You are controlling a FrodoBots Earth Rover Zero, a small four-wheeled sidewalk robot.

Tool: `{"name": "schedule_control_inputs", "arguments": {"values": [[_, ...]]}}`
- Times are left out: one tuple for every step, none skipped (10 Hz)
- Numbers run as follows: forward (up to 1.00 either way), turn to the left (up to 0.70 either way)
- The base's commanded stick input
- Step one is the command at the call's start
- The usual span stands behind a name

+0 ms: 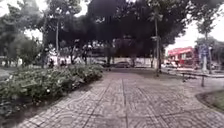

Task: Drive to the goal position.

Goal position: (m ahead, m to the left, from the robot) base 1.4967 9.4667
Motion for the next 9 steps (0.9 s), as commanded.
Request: {"name": "schedule_control_inputs", "arguments": {"values": [[1.0, -0.27], [1.0, -0.27], [1.0, -0.27], [1.0, -0.27], [1.0, -0.27], [1.0, -0.27], [1.0, -0.27], [1.0, 0.0], [1.0, 0.0]]}}
